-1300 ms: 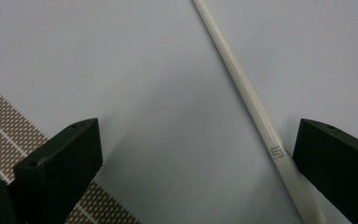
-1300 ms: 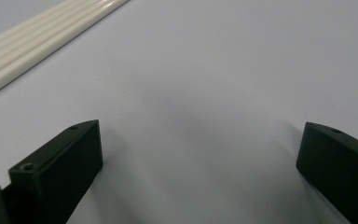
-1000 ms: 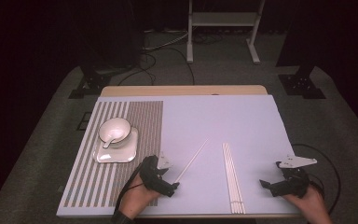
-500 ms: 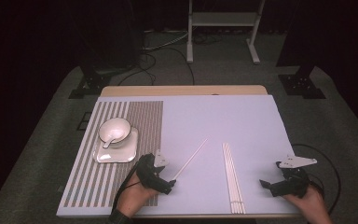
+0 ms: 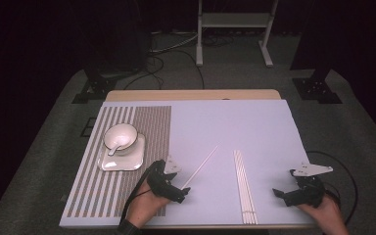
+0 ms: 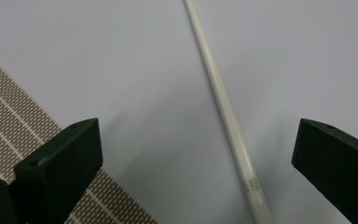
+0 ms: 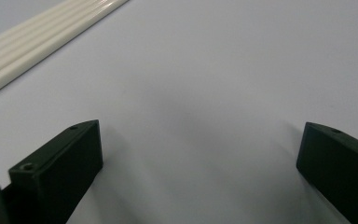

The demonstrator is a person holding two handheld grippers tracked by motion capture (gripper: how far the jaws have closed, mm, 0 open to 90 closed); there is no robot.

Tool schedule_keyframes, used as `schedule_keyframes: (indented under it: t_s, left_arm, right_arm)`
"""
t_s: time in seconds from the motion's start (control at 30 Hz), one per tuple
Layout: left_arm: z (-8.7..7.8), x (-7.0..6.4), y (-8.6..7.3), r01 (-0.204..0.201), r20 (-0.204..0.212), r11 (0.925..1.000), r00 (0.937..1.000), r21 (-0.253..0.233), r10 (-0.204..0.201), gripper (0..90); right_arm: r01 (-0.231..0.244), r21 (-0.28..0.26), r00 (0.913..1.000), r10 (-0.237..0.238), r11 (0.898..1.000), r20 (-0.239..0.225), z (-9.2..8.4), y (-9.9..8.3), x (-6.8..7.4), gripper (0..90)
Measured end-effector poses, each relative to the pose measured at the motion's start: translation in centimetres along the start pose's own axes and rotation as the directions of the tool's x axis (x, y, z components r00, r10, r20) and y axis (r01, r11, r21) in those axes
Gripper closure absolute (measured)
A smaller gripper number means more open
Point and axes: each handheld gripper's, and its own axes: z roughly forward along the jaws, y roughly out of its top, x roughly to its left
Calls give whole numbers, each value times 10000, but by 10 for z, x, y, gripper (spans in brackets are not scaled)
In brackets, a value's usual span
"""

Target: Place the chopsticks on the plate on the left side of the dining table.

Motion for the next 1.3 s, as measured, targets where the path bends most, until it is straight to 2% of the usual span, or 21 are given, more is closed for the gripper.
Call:
schedule_keyframes:
  t_s: [0.23,0.3,0.5,0.67,0.73,0.93,1.07,1.3]
  left_arm:
    - [7,-5,7,104,23,9996,9999,-276,-103,4]
    - [8,-6,9,151,84,9992,9999,-369,-148,30]
    - [13,-10,17,489,-81,9963,9987,-706,-496,42]
    - [21,-14,22,287,-304,9953,9990,-923,-316,49]
    - [24,-15,23,212,-307,9960,9992,-872,-240,49]
    - [29,-15,25,338,-373,9938,9986,-1059,-379,79]
    - [33,-13,27,623,-330,9907,9972,-1207,-667,119]
    - [39,-12,29,663,-479,9900,9962,-1248,-728,148]
  right_arm:
    - [-4,3,10000,4,10000,4,0,0,0,0]
    - [2,0,10000,-2,10000,1,0,0,0,0]
    - [-13,3,10000,13,10000,1,0,0,0,0]
    - [-12,3,10000,12,10000,-1,0,0,0,0]
    - [-11,4,10000,11,10000,1,0,0,0,0]
    - [-10,4,10000,10,10000,0,0,0,0,0]
    - [-13,10,10000,13,10000,-5,0,0,0,0]
    - [-15,4,10000,15,10000,-1,0,0,0,0]
